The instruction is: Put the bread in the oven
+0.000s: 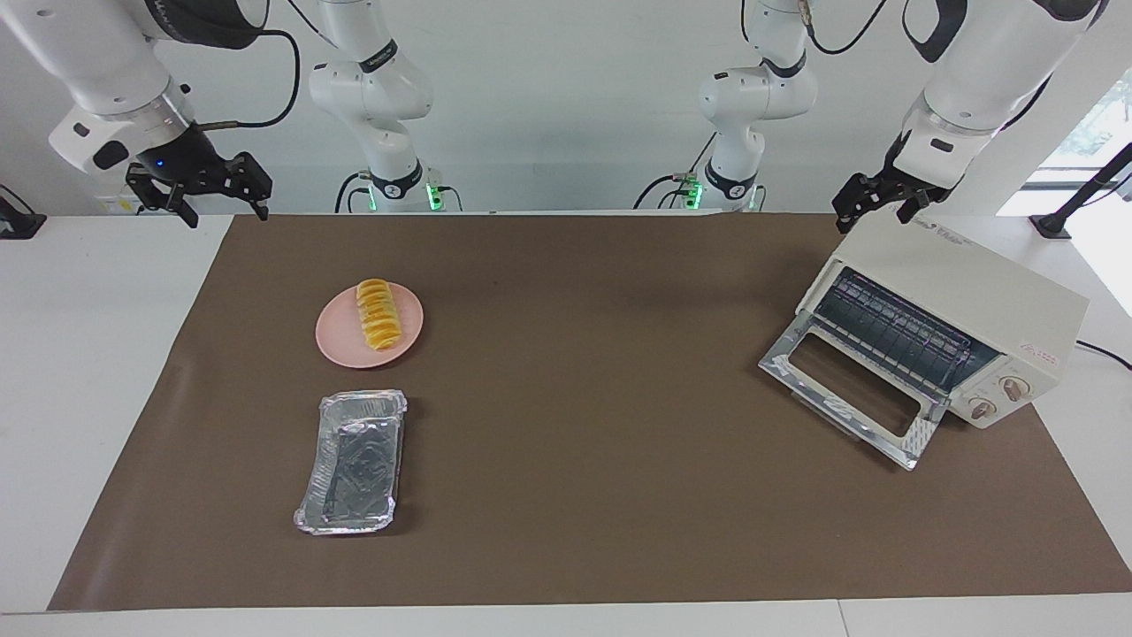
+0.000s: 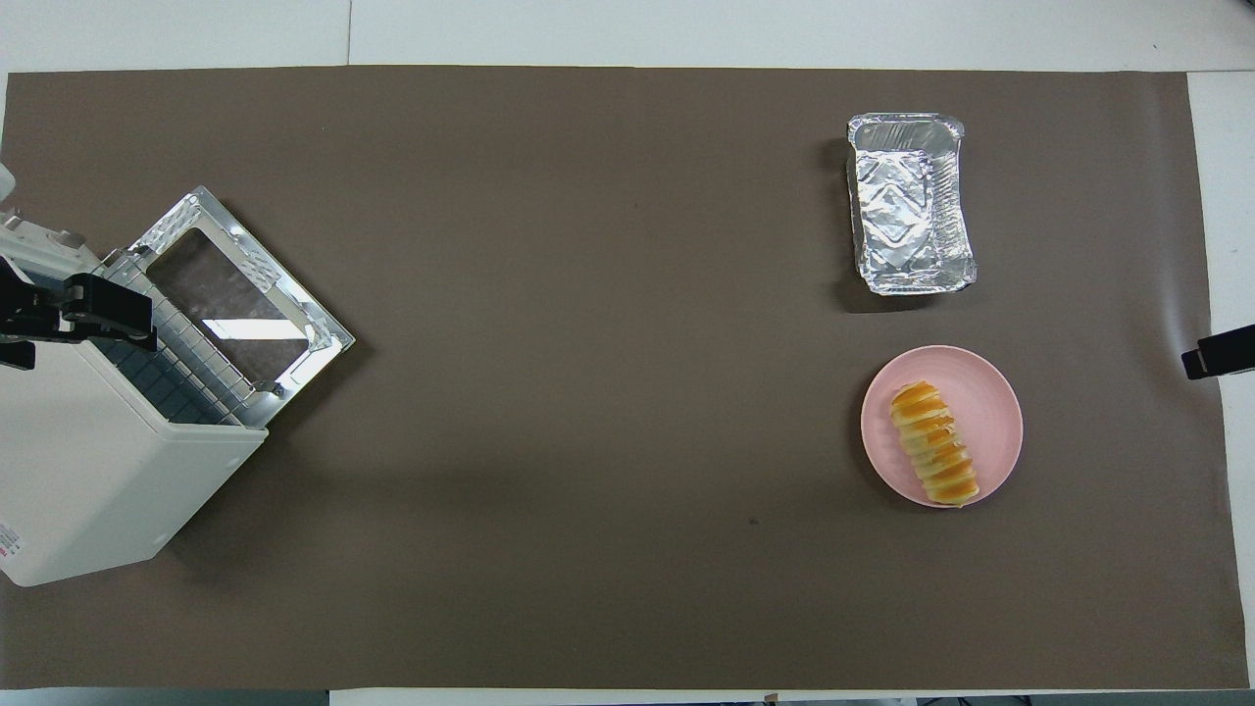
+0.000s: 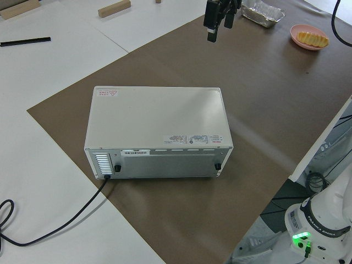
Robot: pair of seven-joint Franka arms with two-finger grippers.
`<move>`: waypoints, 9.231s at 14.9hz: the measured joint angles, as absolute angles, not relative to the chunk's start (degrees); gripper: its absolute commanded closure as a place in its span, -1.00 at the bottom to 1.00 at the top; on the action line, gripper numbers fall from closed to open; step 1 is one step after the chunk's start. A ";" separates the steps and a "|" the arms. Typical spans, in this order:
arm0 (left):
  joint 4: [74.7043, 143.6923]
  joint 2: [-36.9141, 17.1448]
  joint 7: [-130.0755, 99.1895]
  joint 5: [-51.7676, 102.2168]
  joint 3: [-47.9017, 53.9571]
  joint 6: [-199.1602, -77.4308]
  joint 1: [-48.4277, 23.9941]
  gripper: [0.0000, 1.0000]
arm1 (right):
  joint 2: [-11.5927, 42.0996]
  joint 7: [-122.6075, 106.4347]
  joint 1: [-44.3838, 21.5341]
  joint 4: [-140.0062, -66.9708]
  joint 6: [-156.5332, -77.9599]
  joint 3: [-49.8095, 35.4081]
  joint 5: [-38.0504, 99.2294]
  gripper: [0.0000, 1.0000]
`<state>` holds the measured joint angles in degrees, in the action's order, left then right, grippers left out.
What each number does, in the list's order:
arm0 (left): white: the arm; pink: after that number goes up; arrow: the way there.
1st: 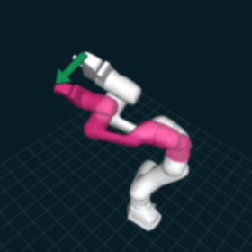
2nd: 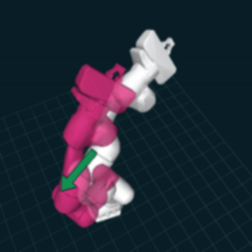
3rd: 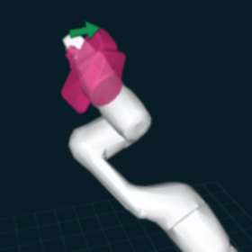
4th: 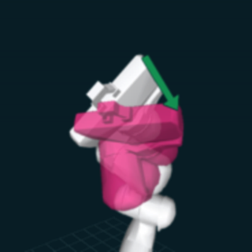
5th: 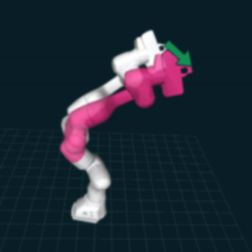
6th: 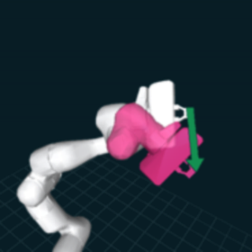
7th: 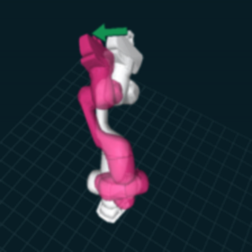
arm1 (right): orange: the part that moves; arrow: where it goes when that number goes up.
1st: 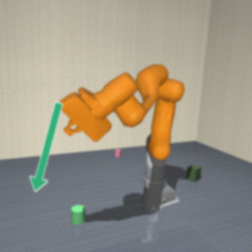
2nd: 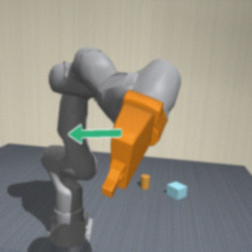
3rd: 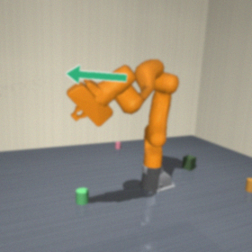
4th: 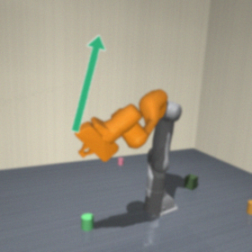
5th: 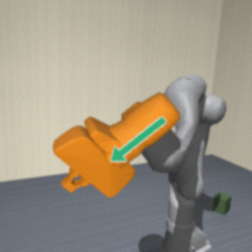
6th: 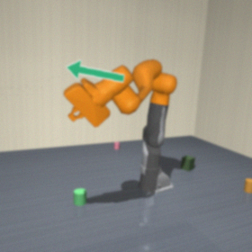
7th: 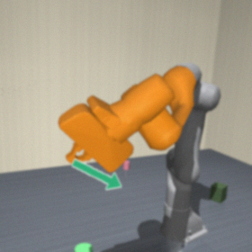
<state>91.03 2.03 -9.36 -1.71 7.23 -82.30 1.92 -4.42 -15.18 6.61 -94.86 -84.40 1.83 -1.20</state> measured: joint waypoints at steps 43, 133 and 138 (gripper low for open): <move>91.03 2.03 -9.36 -1.71 7.23 -82.30 1.92 -1.00 | 0.73 -16.42 -5.79 -138.45 -139.57 -0.16 -1.14 1.00; 91.03 2.03 -9.36 -1.71 7.23 -82.29 1.92 -1.00 | 31.59 26.60 -27.07 -74.50 -107.05 -0.49 10.73 1.00; 91.03 2.03 -9.36 -1.71 7.23 -82.29 1.92 -1.00 | 32.62 30.84 -30.59 -85.10 -122.67 -0.47 10.73 1.00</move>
<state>91.03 2.03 -9.36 -1.71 7.23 -82.29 1.92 32.62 30.84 -30.59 -85.10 -122.67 -0.47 10.73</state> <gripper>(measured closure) 0.000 0.987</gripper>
